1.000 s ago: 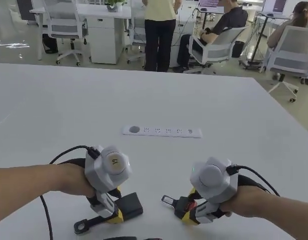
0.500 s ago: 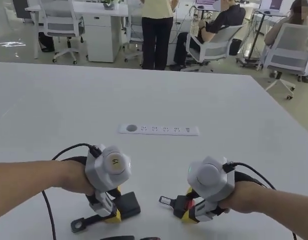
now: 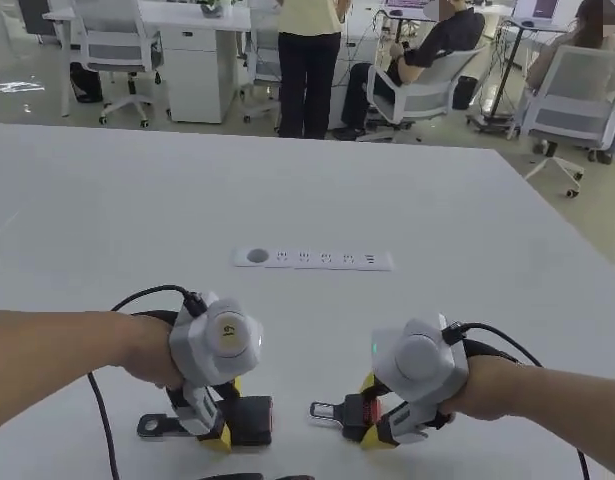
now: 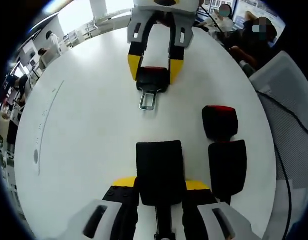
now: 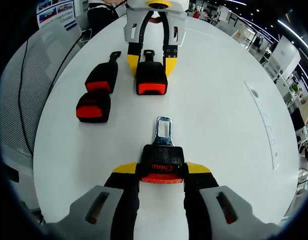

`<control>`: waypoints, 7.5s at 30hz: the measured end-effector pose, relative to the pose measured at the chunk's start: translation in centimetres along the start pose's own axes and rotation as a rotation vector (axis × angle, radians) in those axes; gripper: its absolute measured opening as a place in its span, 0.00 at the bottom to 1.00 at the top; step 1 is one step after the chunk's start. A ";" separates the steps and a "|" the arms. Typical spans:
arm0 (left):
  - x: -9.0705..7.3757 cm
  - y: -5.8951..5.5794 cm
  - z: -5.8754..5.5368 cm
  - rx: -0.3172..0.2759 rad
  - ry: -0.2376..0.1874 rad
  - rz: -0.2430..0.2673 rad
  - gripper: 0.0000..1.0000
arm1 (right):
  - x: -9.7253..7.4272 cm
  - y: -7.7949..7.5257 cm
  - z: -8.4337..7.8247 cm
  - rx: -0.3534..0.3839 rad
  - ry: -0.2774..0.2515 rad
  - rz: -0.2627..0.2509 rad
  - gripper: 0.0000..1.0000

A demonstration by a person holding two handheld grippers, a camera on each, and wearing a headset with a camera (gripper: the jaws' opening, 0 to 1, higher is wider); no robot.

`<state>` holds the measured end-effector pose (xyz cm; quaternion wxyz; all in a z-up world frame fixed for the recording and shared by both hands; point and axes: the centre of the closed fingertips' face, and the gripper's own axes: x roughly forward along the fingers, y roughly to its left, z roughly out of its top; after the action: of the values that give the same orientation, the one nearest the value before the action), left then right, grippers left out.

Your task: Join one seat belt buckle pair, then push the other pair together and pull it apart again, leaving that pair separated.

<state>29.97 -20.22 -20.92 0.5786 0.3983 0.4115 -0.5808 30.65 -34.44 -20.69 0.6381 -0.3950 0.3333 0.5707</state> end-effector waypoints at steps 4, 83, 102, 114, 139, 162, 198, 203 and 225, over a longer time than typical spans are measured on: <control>0.1 0.1 0.0 -0.003 -0.012 -0.004 0.34 | 0.0 0.1 0.1 -0.034 -0.006 0.017 0.32; 0.3 -0.1 0.1 -0.020 -0.023 -0.007 0.33 | 2.2 0.5 4.0 -0.107 -0.046 0.072 0.32; 0.3 0.0 0.0 -0.021 -0.030 -0.009 0.33 | 2.7 1.0 5.5 -0.103 -0.075 0.079 0.31; 0.3 0.0 0.1 -0.017 -0.031 -0.009 0.33 | 2.7 1.0 5.7 -0.093 -0.081 0.073 0.31; 0.3 -0.2 0.1 -0.010 -0.035 -0.008 0.32 | 2.8 0.9 6.0 -0.102 -0.075 0.060 0.30; 0.3 -0.2 0.1 -0.006 -0.033 -0.010 0.32 | 2.9 1.1 6.3 -0.065 -0.082 0.068 0.29; 0.5 0.0 0.0 -0.002 -0.023 -0.005 0.31 | 3.5 1.1 7.4 -0.042 -0.067 0.055 0.28; 0.5 0.1 0.0 -0.006 -0.029 -0.004 0.31 | 3.6 1.2 7.5 -0.036 -0.066 0.053 0.28; 0.4 0.2 -0.1 -0.006 -0.023 -0.002 0.32 | 3.6 1.2 7.4 -0.056 -0.060 0.067 0.30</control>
<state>30.19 -20.27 -21.32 0.5837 0.3894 0.4071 -0.5848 29.71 -26.23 -20.53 0.6171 -0.3842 0.3110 0.6123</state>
